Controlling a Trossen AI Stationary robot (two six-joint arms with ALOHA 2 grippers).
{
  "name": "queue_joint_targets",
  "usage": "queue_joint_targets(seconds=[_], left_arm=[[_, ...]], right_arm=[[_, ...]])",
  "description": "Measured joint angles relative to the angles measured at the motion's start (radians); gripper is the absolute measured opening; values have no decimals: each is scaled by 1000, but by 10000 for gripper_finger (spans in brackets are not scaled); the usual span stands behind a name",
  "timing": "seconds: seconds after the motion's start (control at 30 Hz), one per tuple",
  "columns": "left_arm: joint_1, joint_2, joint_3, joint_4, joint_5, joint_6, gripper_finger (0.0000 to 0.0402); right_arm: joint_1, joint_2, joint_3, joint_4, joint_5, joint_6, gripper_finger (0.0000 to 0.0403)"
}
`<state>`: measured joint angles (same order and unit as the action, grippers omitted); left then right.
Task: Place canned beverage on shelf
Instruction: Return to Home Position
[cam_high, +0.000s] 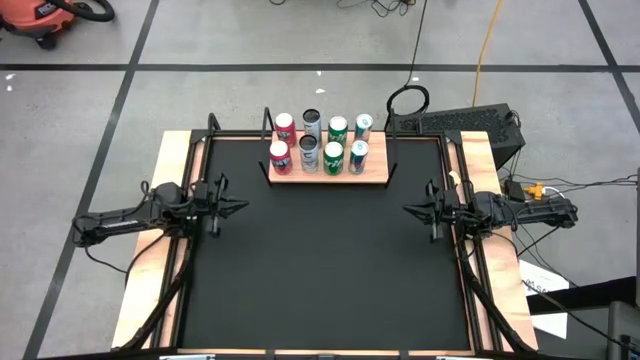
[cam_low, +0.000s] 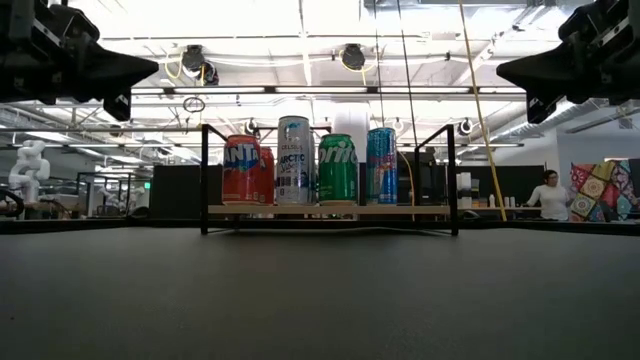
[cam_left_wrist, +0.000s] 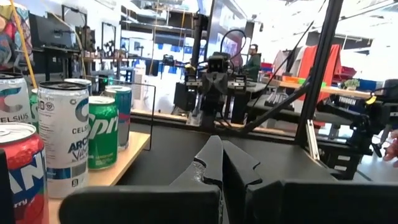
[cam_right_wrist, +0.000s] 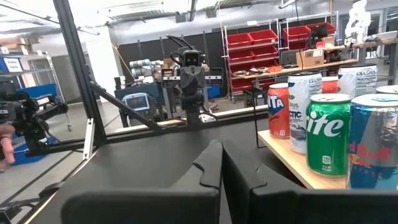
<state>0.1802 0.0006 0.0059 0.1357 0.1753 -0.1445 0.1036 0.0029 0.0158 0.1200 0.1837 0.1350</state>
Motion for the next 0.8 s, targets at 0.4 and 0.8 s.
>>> queue_joint_targets(seconds=[0.4,0.8], left_arm=[[0,0,0,5,0,-7,0],[0,0,-1,5,0,-6,0]], right_arm=[[0,0,0,-1,0,9,0],[0,0,0,-1,-1,9,0]])
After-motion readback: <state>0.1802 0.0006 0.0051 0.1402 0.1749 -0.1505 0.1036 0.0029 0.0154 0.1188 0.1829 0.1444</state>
